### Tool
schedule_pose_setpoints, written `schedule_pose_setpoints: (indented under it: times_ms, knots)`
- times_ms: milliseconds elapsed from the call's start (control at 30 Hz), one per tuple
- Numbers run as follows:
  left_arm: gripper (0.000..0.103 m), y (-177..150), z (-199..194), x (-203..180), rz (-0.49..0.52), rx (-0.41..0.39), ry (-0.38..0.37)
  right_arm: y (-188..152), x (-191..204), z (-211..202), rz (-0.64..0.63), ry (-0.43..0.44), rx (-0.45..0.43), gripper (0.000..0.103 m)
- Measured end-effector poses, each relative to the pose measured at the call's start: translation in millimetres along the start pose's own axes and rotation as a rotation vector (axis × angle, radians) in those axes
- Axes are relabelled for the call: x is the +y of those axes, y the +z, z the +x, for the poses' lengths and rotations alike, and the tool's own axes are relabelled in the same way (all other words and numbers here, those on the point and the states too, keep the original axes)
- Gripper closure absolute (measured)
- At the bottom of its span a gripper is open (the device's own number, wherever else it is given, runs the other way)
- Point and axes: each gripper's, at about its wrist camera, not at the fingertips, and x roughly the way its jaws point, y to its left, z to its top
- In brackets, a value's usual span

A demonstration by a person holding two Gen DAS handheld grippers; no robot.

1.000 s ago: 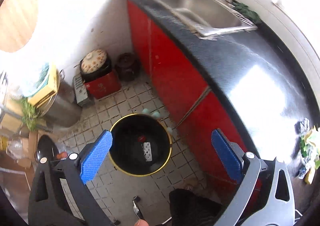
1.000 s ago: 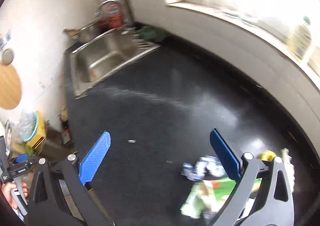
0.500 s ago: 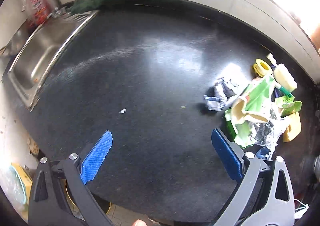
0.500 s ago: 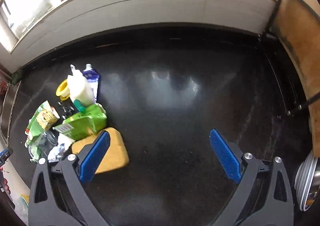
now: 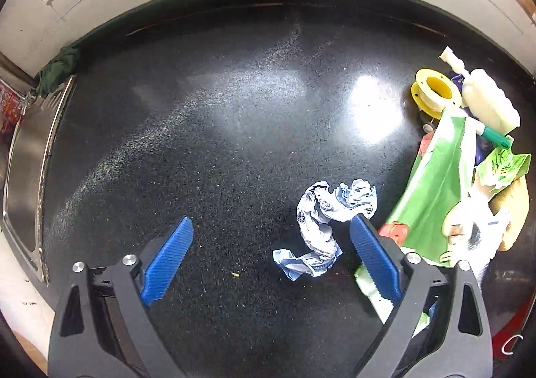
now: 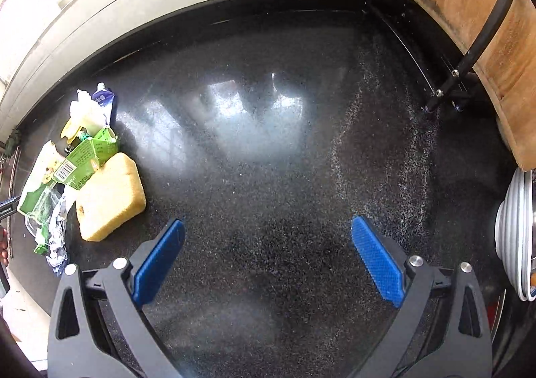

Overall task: Collect trash
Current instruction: 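Grasp the crumpled blue-white paper with the left gripper while the right gripper grasps the yellow sponge, then carry paper and sponge over the bin and release both into it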

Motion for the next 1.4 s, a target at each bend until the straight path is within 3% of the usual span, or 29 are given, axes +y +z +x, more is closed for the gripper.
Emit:
schedule_pose_setpoints:
  times_ms: [33, 67, 100, 133, 233, 300, 433, 567, 733, 1067, 1133, 1167, 1267, 1367, 1400]
  knots:
    - [0.013, 0.5, 3.2, 0.3, -0.006, -0.001, -0.035, -1.0, 0.7, 0.3, -0.004, 0.000, 0.004, 0.007]
    - [0.020, 1.2, 7.5, -1.4, -0.013, 0.009, -0.058, -3.6, 0.2, -2.8, -0.008, -0.002, 0.008, 0.007]
    - [0.033, 1.0, 13.5, -4.8, 0.001, 0.033, -0.054, -0.3, 2.9, 1.3, -0.014, -0.001, 0.012, 0.007]
    - [0.038, 0.1, 20.0, -10.2, 0.033, 0.053, -0.049, -0.8, 3.8, 0.2, -0.018, 0.003, 0.016, 0.007]
    - [0.042, -0.9, 20.2, -24.2, 0.057, -0.002, -0.070, -4.6, 13.4, -0.7, -0.033, 0.035, 0.032, 0.007]
    - [0.063, 1.7, 18.7, -25.9, 0.040, -0.026, -0.063, -7.0, 21.2, -2.3, -0.051, 0.068, 0.054, 0.007]
    - [0.074, 5.4, 19.7, -17.8, -0.019, -0.046, -0.063, -6.3, 42.2, -4.2, -0.100, 0.130, 0.097, 0.007]
    - [0.075, 0.5, 20.6, 11.0, -0.107, -0.045, -0.080, -1.4, 66.8, -5.7, -0.104, 0.193, 0.135, 0.007]
    - [0.075, -28.9, 17.2, 48.4, -0.251, -0.023, -0.120, -9.1, 94.0, 11.6, -0.189, 0.122, 0.192, 0.007]
    - [0.075, -103.6, 1.3, 85.8, -0.363, -0.002, -0.128, -14.3, 74.9, -28.1, -0.286, 0.178, 0.121, 0.005]
    - [0.075, -112.6, -7.9, 90.9, -0.375, -0.011, -0.127, -11.9, 79.8, -31.3, -0.301, 0.198, 0.111, 0.018]
    - [0.075, -117.5, -12.8, 93.0, -0.381, -0.016, -0.128, -10.3, 76.1, -41.8, -0.299, 0.246, 0.108, 0.044]
    - [0.075, -126.3, -31.7, 103.3, -0.397, -0.043, -0.110, 3.0, 79.2, -54.9, -0.263, 0.243, 0.102, 0.061]
    - [0.075, -152.0, -62.9, 117.4, -0.453, -0.080, -0.075, 27.5, 82.3, -79.1, -0.228, 0.235, 0.012, 0.067]
    - [0.075, -157.6, -71.4, 122.9, -0.471, -0.090, -0.060, 37.6, 76.0, -92.6, -0.215, 0.229, -0.029, 0.073]
